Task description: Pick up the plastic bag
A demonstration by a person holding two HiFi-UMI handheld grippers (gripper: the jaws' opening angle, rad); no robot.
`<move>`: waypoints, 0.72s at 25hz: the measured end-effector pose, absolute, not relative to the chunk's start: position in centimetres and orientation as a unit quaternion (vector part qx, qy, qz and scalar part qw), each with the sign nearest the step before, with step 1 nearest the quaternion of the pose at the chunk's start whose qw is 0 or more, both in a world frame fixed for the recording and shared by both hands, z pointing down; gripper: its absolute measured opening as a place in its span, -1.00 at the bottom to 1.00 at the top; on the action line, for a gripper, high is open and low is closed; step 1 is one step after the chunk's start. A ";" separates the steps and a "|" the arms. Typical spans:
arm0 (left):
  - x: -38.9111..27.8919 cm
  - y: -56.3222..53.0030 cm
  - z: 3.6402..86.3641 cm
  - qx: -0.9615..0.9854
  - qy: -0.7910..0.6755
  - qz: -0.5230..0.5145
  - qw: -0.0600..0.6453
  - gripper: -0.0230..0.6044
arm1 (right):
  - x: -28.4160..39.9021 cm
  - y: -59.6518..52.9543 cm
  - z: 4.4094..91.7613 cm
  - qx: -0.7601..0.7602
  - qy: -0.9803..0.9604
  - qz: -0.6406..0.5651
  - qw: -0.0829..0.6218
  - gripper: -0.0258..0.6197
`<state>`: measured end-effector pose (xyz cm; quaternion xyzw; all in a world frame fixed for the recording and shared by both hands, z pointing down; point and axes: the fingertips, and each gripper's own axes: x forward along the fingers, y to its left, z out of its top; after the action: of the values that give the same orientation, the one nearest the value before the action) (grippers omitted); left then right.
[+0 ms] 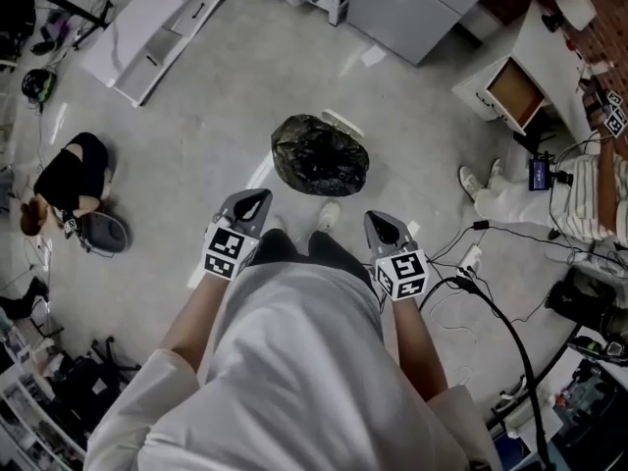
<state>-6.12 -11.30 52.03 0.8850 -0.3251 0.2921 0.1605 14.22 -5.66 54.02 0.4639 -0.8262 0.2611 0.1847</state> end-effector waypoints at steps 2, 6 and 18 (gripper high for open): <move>-5.7 -11.8 52.5 0.883 -0.324 0.300 0.160 -0.92 | 14.7 -6.3 54.8 0.460 -0.825 0.268 0.189 -0.92; -5.7 -13.3 53.7 0.879 -0.322 0.313 0.158 -0.92 | 15.4 -7.6 56.2 0.461 -0.820 0.279 0.194 -0.92; -7.4 -20.6 65.8 0.869 -0.282 0.358 0.190 -0.91 | 15.9 -11.5 66.5 0.487 -0.773 0.327 0.241 -0.92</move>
<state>-7.43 -20.60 65.76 0.8694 -0.2825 0.3580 0.1902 15.87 -11.46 66.47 0.4868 -0.7731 0.3273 0.2414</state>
